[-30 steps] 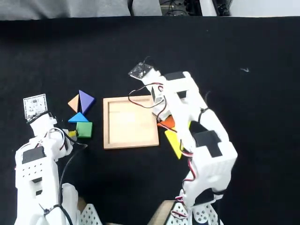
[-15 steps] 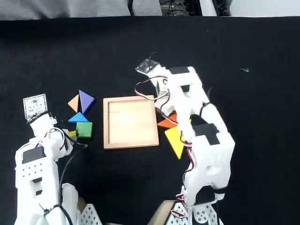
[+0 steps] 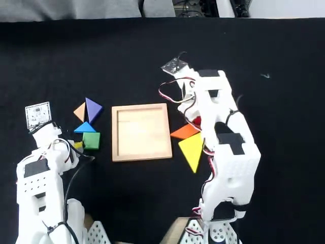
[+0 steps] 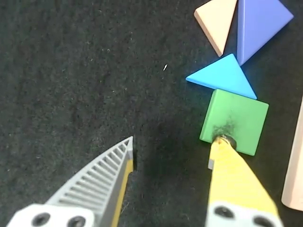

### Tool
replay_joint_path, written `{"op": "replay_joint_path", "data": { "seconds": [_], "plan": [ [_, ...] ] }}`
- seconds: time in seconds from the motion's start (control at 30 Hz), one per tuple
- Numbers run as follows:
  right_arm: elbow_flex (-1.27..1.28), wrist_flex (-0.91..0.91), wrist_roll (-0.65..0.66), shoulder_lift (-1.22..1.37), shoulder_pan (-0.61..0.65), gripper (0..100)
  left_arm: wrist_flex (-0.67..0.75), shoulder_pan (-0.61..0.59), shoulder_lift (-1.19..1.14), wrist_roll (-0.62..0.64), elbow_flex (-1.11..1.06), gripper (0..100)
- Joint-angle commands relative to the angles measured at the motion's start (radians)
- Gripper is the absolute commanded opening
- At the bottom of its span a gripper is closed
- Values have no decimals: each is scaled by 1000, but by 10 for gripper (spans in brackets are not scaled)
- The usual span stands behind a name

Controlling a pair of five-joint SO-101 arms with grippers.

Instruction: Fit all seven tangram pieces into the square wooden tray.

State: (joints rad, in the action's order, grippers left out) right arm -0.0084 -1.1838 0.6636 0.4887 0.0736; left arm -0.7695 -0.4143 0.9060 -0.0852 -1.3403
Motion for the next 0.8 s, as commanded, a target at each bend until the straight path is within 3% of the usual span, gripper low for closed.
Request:
{"op": "replay_joint_path", "data": {
  "seconds": [0.0,0.43,0.77],
  "plan": [
    [-94,-78,-48,-13,23,177,14,5,6,-5,12,260],
    [-277,-305,-81,-114,57,177,40,-27,8,-2,7,259],
    [-105,-89,-83,-56,58,181,61,-36,0,0,2,259]
  ]
}}
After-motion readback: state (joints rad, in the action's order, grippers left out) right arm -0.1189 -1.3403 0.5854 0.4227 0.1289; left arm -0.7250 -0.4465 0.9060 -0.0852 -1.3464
